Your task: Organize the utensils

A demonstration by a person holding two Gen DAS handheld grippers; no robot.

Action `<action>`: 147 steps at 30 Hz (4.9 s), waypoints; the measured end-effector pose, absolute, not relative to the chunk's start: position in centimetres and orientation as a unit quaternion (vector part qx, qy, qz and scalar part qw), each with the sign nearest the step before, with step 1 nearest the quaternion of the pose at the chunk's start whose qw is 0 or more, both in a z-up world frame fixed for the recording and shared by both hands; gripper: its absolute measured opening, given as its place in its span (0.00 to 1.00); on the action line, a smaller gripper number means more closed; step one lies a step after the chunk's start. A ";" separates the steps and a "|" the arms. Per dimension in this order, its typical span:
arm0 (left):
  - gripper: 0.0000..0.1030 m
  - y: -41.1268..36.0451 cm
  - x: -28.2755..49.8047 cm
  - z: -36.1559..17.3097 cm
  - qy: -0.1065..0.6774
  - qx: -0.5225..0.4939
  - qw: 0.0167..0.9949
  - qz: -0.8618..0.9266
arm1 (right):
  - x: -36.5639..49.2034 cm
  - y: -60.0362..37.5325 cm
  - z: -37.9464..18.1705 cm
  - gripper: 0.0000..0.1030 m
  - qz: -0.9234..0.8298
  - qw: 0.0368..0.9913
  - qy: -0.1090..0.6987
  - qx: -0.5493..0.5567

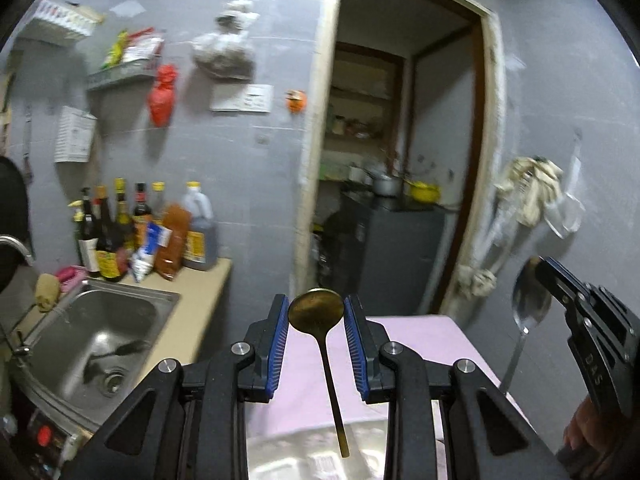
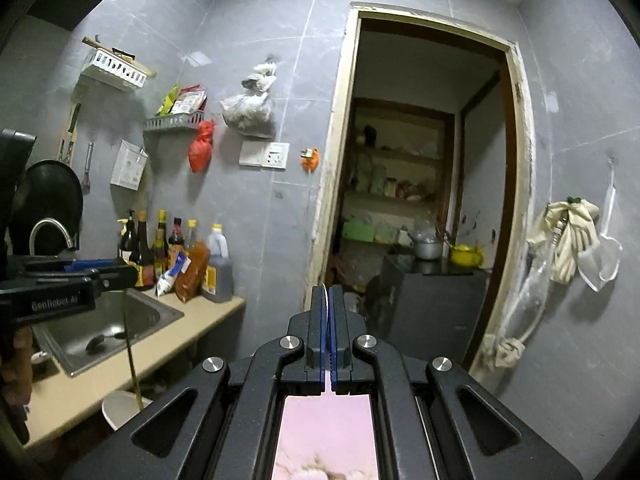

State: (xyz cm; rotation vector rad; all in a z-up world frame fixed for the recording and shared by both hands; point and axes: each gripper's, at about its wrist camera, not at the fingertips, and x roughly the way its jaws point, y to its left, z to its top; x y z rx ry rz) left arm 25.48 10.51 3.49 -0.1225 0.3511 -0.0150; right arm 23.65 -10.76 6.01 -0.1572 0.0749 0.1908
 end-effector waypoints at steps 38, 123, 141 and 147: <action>0.53 14.1 25.9 -4.8 0.247 -0.083 0.966 -0.003 | 25.1 -10.5 -2.1 0.40 0.089 0.984 0.147 -0.043; 0.28 -14.1 30.6 -20.0 0.485 -0.045 0.870 -0.069 | 31.5 -33.9 -22.0 0.64 0.133 0.894 0.428 0.010; 0.10 -13.5 31.1 -20.1 0.493 -0.054 0.866 -0.063 | 34.1 -31.2 -22.3 0.53 0.110 0.880 0.459 -0.046; 0.09 -13.5 31.2 -20.1 0.493 -0.053 0.866 -0.065 | 34.1 -30.8 -22.0 0.43 0.107 0.878 0.464 -0.042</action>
